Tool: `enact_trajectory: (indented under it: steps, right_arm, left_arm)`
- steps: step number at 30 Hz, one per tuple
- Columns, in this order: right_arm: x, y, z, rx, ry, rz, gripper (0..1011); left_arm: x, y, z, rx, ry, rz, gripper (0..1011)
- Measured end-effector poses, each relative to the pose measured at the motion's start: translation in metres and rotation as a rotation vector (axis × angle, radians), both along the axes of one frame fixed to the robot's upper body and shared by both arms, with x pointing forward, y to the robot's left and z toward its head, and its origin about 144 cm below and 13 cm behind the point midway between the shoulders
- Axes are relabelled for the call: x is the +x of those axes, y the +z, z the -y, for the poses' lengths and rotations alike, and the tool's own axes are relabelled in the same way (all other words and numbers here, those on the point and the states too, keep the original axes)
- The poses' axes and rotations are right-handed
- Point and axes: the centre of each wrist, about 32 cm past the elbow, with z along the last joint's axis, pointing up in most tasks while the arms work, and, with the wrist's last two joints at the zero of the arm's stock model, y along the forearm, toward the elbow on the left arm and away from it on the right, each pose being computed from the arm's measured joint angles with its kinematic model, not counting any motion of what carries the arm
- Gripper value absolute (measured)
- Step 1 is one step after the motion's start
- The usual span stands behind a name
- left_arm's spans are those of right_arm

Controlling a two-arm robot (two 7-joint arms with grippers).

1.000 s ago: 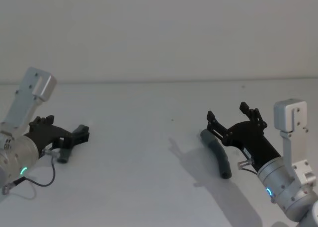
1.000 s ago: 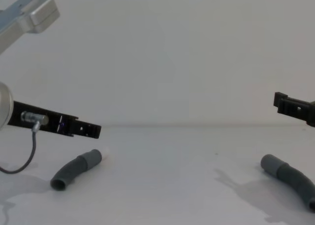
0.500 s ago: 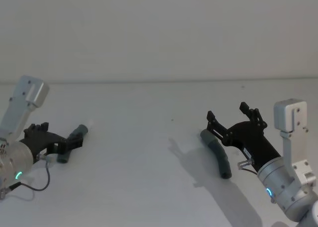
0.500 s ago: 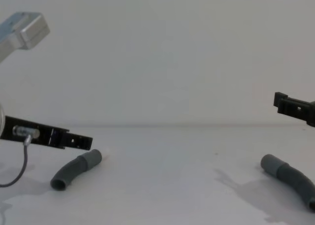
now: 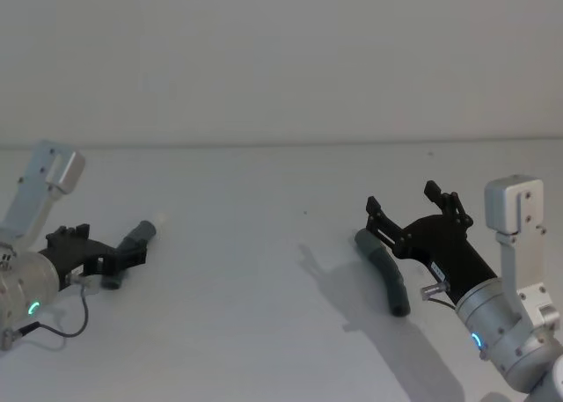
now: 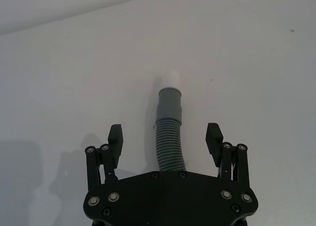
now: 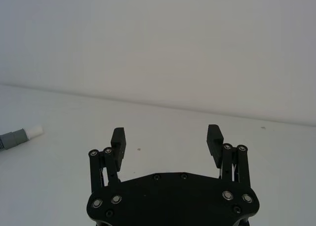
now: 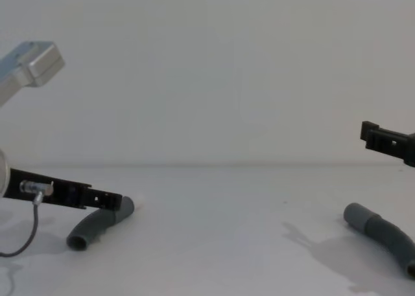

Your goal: Use both hands to pick up one end of the pipe from the table, align the ends, and insert them.

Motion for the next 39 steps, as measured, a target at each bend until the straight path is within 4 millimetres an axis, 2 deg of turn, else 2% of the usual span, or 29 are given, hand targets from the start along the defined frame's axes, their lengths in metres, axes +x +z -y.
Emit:
enact_trajectory:
  steps: [24, 39]
  right_arm:
    - [0.0, 0.0, 0.0, 0.0, 0.0, 0.0, 1001]
    - [0.0, 0.0, 0.0, 0.0, 0.0, 0.0, 1001]
  left_arm:
    - [0.027, -0.011, -0.001, 0.008, -0.063, -0.08, 1001]
    - [0.036, -0.01, 0.001, 0.034, -0.061, -0.104, 1001]
